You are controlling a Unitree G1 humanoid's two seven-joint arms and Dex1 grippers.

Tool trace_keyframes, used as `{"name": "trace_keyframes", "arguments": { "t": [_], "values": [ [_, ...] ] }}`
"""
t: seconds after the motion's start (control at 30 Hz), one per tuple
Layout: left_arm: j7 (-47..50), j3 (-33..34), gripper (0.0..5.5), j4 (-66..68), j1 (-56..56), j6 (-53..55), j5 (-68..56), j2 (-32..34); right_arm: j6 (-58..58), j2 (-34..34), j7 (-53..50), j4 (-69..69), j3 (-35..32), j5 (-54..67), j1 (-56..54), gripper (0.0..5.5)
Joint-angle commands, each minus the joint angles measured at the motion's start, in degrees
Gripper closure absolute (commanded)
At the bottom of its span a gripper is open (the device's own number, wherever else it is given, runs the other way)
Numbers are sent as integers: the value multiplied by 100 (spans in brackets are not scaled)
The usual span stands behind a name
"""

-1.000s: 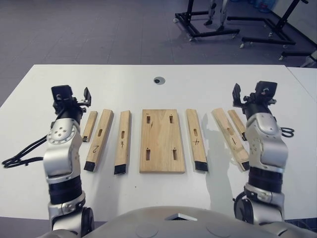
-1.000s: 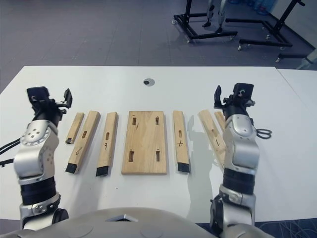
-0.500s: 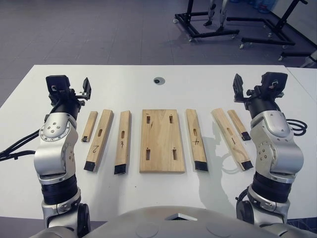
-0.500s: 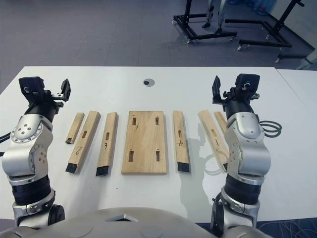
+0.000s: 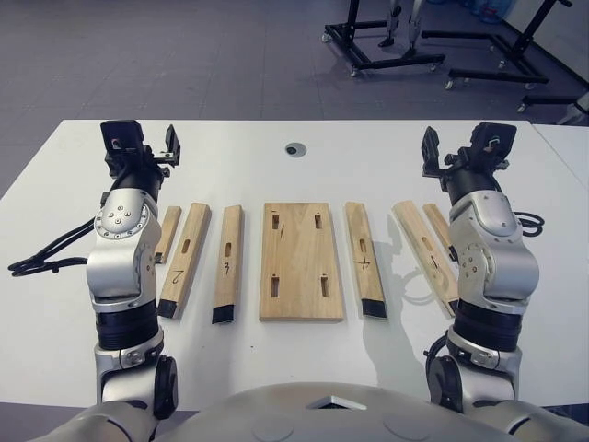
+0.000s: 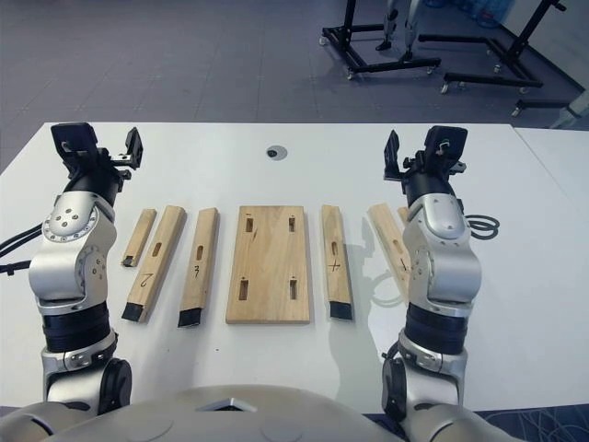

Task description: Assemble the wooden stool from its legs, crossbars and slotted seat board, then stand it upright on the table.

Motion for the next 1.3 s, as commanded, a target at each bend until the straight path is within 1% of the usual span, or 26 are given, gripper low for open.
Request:
{"name": "trace_keyframes", "arguments": {
  "t": [0.03,0.2,0.27,0.4,0.47,0.53,0.6,0.77,0.87,1.0,1.13,1.3],
  "values": [
    [25,-18,162,-8,6,39,44,-27,6,33,-2,40,72,-29,29,142],
    [15,-36,162,-47,62,83,45,-14,96,61,-26,4,52,9,68,142],
    [-6,-12,162,-124,229,124,47,8,356,-156,91,77,42,-16,138,142],
    [-135,135,162,-685,1344,238,72,72,1032,-1525,1162,306,-262,70,747,142],
    [-154,206,162,-834,1661,245,77,69,1083,-2067,1658,614,-371,117,919,142],
    [-128,237,162,-822,1730,235,74,10,1029,-2484,2212,1400,-542,288,876,142],
    [-95,182,162,-801,1700,231,91,-50,942,-2683,2741,2120,-579,496,722,142],
    [-141,78,162,-695,1585,178,128,-52,324,-2904,3481,3363,-436,498,737,142],
    [-163,102,162,-664,1570,158,145,-42,161,-2959,3736,3771,-558,645,605,142],
    [-166,73,162,-671,1594,133,180,-50,-201,-2906,3905,4058,-376,537,519,142],
    [-161,63,162,-631,1496,144,207,-47,-105,-2793,4030,3968,-340,736,352,142],
    [-166,17,162,-609,1446,151,230,-53,-434,-2641,3944,4103,-30,500,499,142]
  ]
}}
